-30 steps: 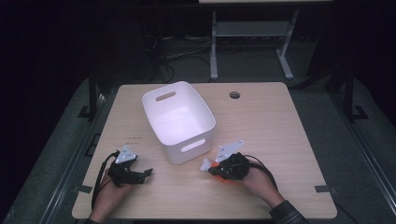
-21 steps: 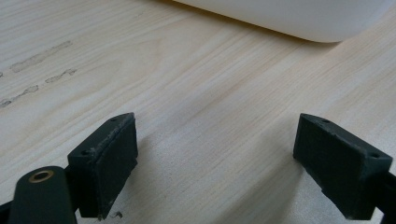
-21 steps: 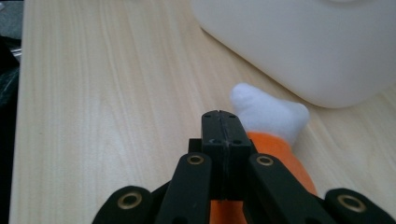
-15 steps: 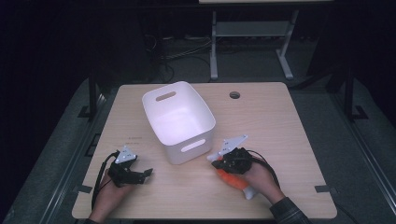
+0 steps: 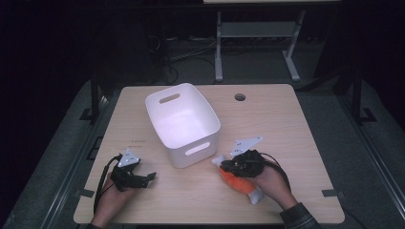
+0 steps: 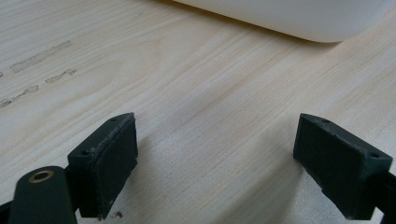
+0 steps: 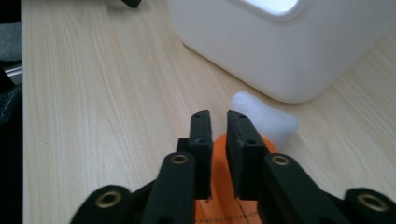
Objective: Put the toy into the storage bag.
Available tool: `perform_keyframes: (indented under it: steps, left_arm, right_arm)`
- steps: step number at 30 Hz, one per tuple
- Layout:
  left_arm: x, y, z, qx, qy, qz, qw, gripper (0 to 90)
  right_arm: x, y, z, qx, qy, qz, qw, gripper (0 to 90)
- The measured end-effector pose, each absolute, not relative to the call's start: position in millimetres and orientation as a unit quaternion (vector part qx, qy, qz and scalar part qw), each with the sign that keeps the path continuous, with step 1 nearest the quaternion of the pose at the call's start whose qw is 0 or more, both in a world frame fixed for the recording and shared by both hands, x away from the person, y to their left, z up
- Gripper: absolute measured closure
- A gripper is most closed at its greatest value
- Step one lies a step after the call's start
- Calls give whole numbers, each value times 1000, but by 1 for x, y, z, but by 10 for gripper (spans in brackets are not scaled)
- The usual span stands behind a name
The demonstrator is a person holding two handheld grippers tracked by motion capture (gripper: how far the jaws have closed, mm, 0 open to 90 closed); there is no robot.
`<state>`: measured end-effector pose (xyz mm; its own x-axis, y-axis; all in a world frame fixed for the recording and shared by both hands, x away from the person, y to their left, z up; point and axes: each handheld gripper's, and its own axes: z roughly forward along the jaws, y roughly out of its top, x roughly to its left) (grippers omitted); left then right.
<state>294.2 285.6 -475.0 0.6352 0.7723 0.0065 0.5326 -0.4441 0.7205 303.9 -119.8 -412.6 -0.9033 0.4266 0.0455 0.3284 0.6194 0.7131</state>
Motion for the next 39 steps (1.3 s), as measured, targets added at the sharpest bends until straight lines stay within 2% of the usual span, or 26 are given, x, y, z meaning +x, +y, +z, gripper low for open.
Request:
perform_keyframes:
  steps: [2,5,12,20,39]
  left_arm:
    - [294,286,-475,833,391,170,352,131]
    - [294,286,-475,833,391,170,352,131]
    - [294,286,-475,832,392,170,353,132]
    - [294,285,-475,831,393,171,354,131]
    - [294,285,-475,831,393,171,354,131]
  right_arm:
    - [302,-125,-408,224,893,383,67,685]
    - [300,-128,-406,231,892,383,71,633]
    - [296,-142,-402,264,882,381,82,386]
    - [290,-158,-405,309,871,371,92,163]
    - [276,-163,-421,324,871,359,87,124]
